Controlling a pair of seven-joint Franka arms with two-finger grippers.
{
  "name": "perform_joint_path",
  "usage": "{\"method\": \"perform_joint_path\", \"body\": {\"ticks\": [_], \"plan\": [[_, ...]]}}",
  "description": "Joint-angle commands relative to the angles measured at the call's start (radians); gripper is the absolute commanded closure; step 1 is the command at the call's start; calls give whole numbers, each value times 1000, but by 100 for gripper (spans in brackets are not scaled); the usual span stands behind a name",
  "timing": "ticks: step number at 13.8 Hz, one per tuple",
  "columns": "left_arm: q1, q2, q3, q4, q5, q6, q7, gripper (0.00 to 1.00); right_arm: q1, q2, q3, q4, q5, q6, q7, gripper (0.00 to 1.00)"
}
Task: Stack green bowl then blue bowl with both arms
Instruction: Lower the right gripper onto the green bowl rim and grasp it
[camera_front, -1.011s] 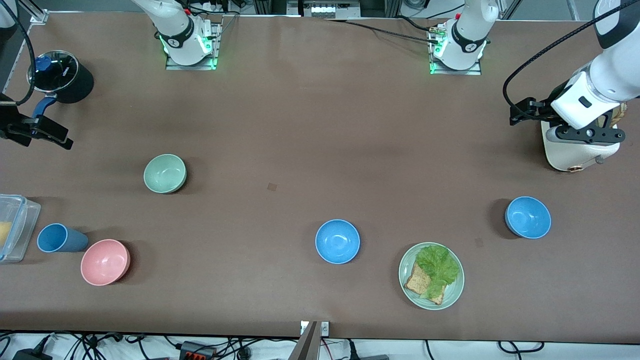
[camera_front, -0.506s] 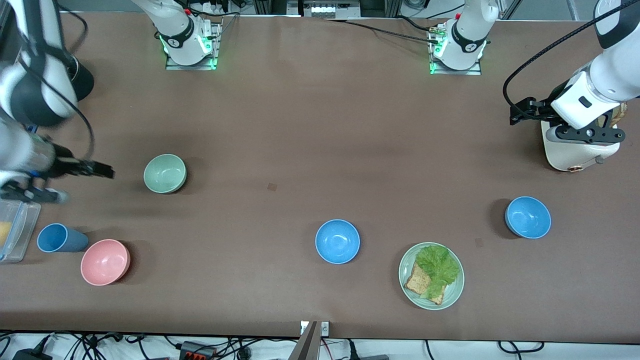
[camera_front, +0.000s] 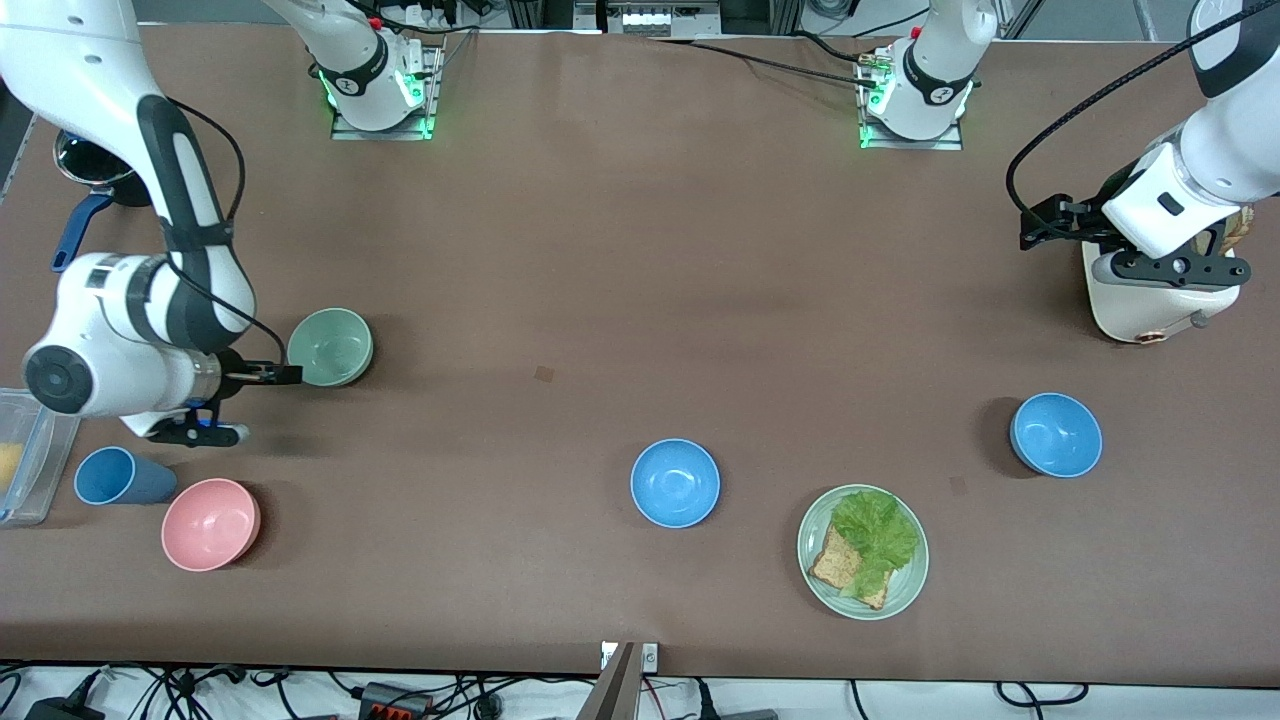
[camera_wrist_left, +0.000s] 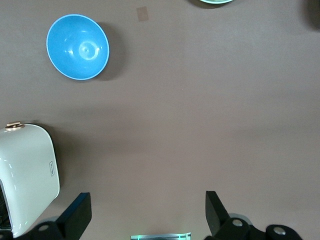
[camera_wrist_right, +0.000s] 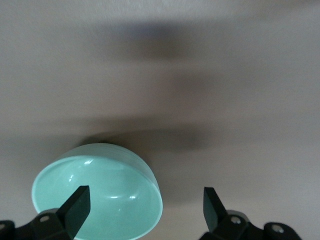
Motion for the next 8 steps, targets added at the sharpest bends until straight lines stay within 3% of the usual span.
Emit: {"method": "perform_joint_path", "body": {"ticks": [1,4,6,8], "plan": [[1,16,7,29,-19,-21,23,0,-4,-11,5,-48,-13,-9,-18,0],[1,16,7,29,-19,-21,31,0,-7,-8,5,-91,-13,-9,-15,32],[1,16,7,29,-19,-21,31,0,-8,-2,5,-102,-13,-8,-17,48],[-1,16,7,29,-19,-21,31,0,-7,-5,5,-99,-12,-12,-11,74]]}}
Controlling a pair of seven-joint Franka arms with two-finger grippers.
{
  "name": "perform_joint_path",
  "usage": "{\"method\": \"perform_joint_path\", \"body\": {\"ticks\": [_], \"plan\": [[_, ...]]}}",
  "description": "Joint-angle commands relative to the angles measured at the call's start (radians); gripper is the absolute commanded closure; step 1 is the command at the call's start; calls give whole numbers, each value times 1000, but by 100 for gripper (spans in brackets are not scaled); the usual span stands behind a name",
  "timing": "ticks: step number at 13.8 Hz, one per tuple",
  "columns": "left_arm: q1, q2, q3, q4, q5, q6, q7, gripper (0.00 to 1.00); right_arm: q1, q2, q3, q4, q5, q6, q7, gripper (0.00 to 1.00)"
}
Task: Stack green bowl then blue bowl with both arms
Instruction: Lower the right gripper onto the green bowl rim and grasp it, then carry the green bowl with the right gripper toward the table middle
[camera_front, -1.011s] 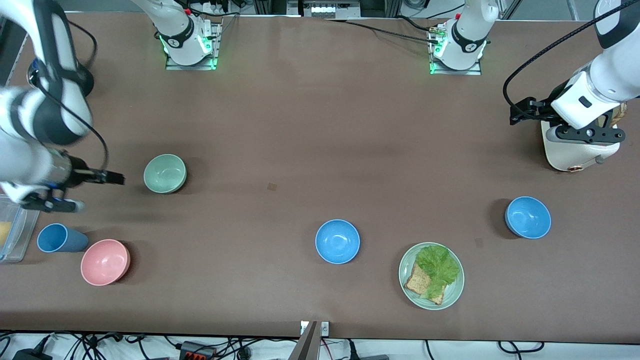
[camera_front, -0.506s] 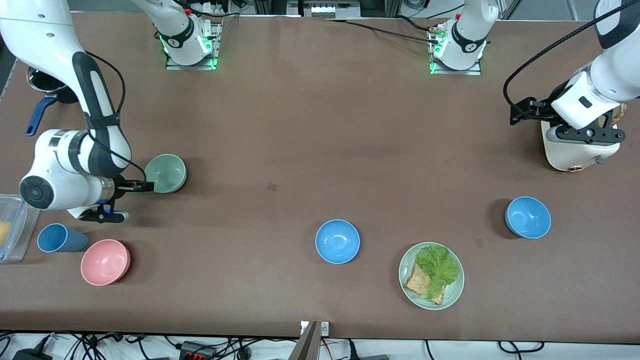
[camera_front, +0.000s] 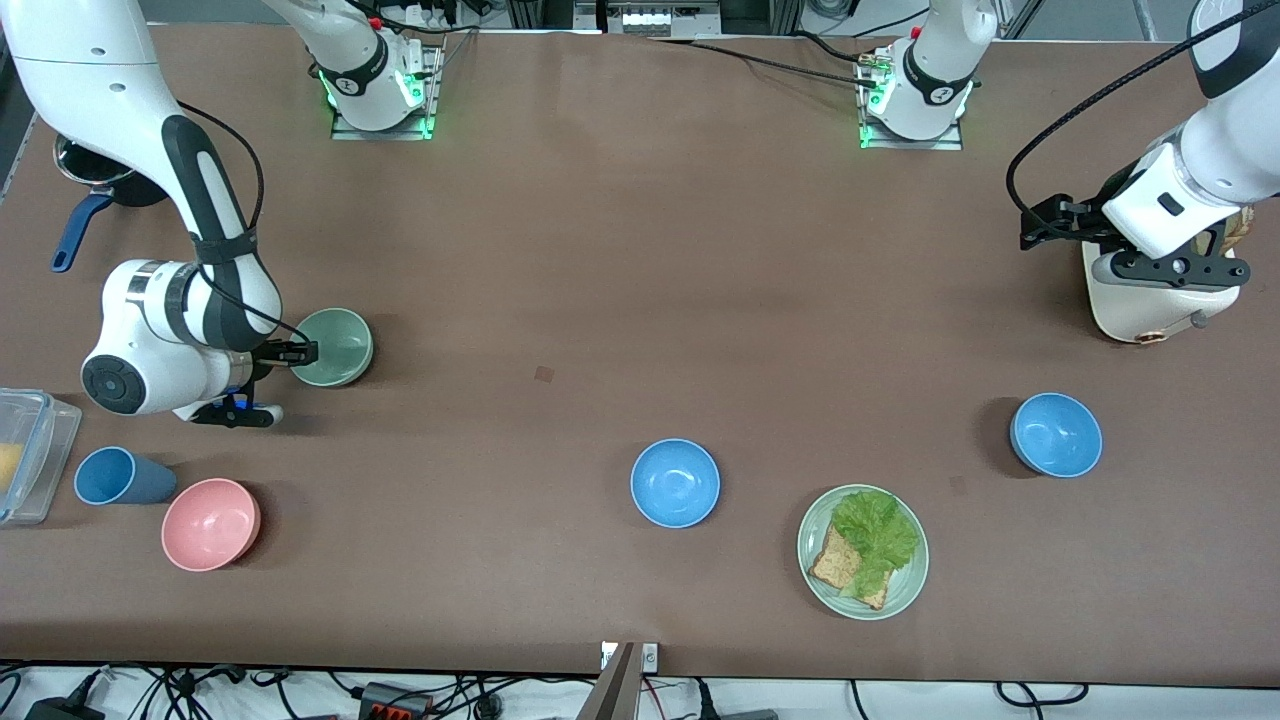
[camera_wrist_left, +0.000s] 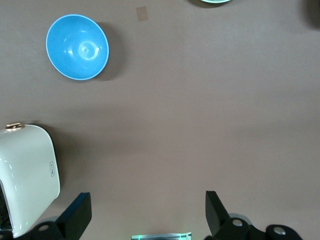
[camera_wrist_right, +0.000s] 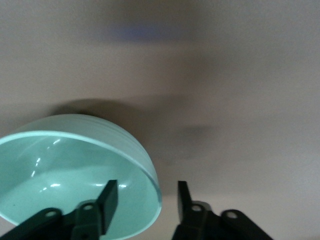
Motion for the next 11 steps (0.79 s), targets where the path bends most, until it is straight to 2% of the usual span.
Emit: {"method": "perform_joint_path", "body": {"ticks": [1,2,5,7,9,11], "plan": [[-1,16,7,29,-19,-21,25,0,-6,-14,6,-11,-6,-6,-9,90],[-1,16,7,29,-19,-21,25,0,-6,-14,6,-9,-4,-6,-11,100],[-1,16,7,29,-19,-21,23,0,11,-23,16,-1,-3,-13,-17,100],[-1,29,7,40,-19,-22,22,0,19,-36,70,55,5,-64,-13,100],[-1,34,7,46,-19,-22,20,0,17,-26,184,143,36,-139,12,100],[-1,34,7,46,-19,-22,20,0,60,-8,258,172,66,-141,116,100]]}}
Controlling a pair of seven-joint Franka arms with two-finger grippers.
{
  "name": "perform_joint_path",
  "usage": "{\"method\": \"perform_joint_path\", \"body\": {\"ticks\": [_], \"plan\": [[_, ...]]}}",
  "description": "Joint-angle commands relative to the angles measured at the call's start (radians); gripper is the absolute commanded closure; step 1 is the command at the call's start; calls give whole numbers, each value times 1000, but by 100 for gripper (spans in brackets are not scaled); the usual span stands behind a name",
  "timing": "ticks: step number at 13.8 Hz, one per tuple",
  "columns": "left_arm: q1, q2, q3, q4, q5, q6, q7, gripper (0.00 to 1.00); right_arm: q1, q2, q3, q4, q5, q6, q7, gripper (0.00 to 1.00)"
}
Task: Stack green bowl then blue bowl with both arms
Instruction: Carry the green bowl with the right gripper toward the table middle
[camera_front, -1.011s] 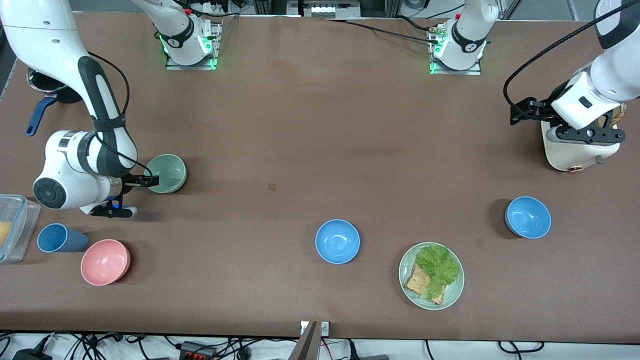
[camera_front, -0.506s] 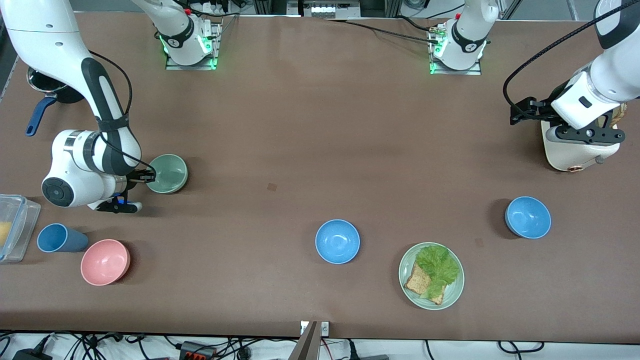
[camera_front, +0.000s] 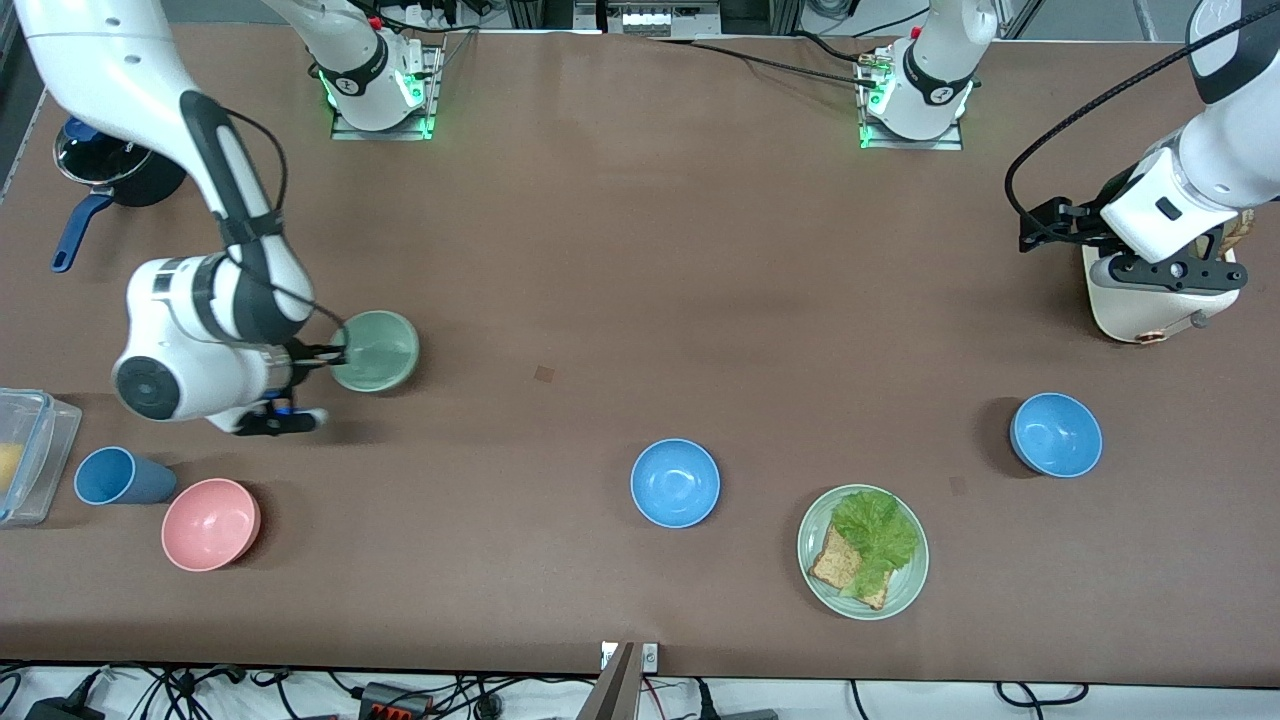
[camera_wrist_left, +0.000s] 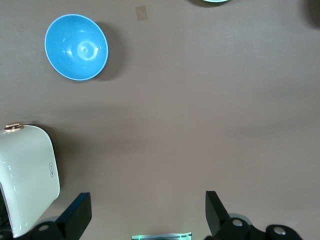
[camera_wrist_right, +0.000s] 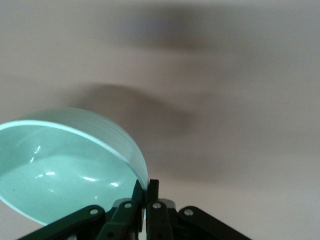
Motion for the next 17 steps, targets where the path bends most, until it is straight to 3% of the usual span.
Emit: {"method": "perform_joint_path", "body": {"ticks": [1,8,10,15,16,17], "plan": [[-1,20,8,38,-19,-22,17,0,94,26,64,57,19,-21,126,100],[7,35,8,38,-17,-22,35,0,398,145,63,158,104,160,461,100],[51,67,9,40,-16,-8,101,0,418,173,63,158,102,212,479,100],[169,297,10,104,-13,186,221,0,451,201,63,154,110,230,530,100],[188,320,10,69,-13,296,312,0,451,199,63,155,110,226,544,45],[197,345,11,46,-13,392,361,0,451,191,61,158,99,225,582,0]]}}
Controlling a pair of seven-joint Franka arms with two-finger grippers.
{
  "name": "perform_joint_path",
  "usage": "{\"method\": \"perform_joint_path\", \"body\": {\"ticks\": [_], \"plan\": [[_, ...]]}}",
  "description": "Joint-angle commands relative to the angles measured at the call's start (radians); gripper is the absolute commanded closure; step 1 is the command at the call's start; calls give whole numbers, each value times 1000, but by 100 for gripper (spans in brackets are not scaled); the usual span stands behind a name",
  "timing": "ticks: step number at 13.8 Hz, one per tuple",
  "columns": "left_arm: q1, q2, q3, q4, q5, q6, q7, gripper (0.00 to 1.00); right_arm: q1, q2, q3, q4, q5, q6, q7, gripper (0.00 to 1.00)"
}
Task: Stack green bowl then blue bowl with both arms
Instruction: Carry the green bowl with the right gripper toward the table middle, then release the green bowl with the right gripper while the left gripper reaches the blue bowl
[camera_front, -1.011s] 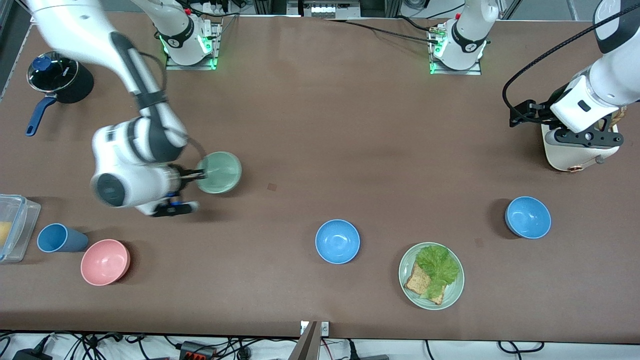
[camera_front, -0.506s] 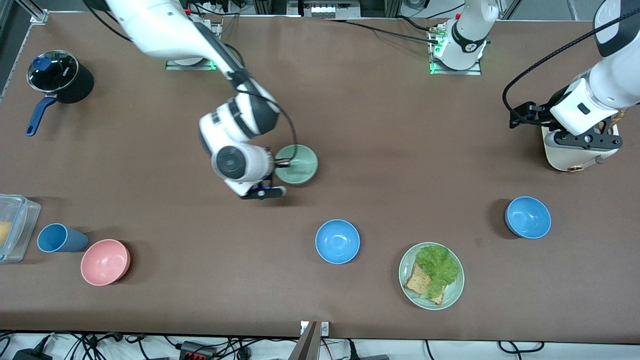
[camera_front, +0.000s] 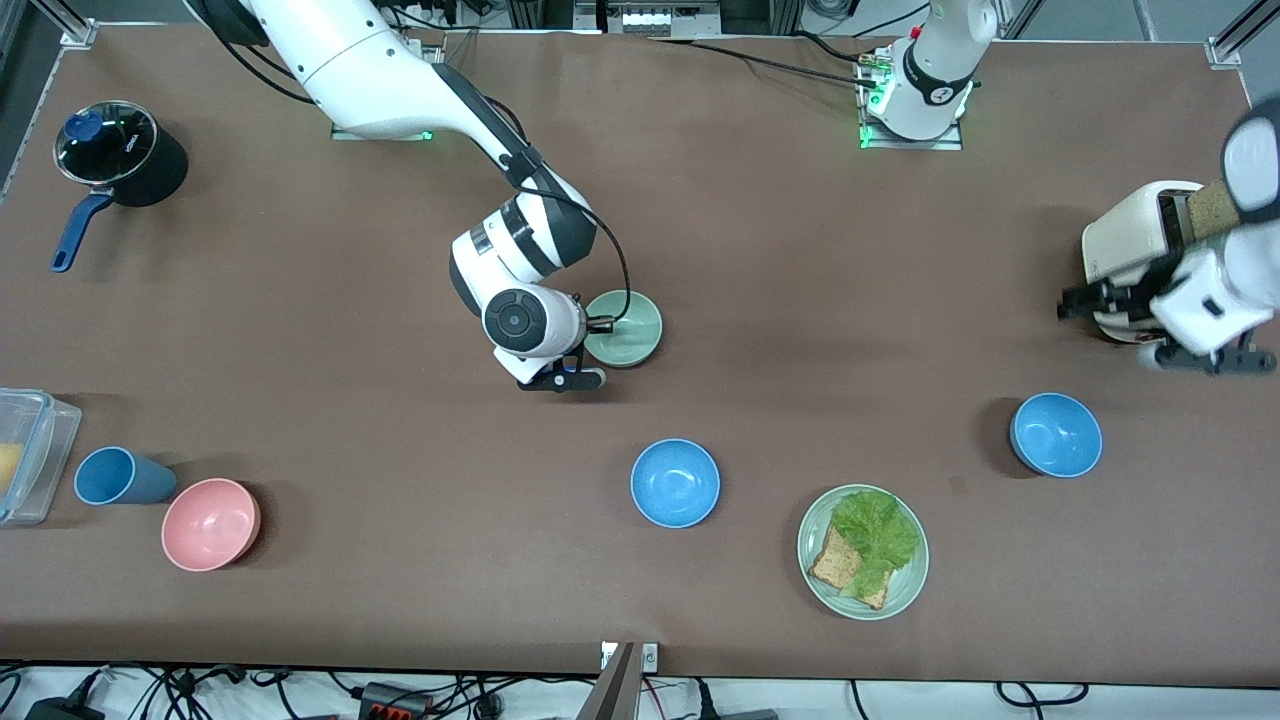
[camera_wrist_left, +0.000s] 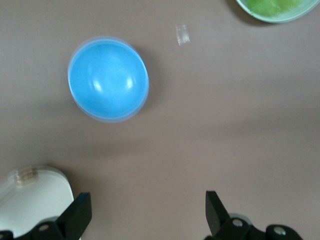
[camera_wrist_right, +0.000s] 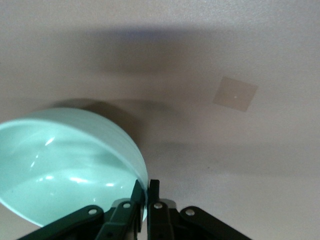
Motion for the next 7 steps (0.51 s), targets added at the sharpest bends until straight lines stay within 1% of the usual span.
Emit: {"method": "perform_joint_path", "body": {"ticks": [1,3,5,6,7], "plan": [[50,117,-2,15,-13,179,158,0,9,-17,-7,30,5,-22,82,0],[69,191,-2,54,-13,224,181,0,0,-59,-9,77,9,-32,85,0],[84,265,-2,91,10,253,195,0,-14,-121,-27,112,3,-136,79,0],[101,291,-4,99,44,297,200,0,-36,-148,-41,158,3,-193,73,0],[113,308,-4,99,49,322,211,0,-58,-164,-52,193,0,-245,68,0]]}}
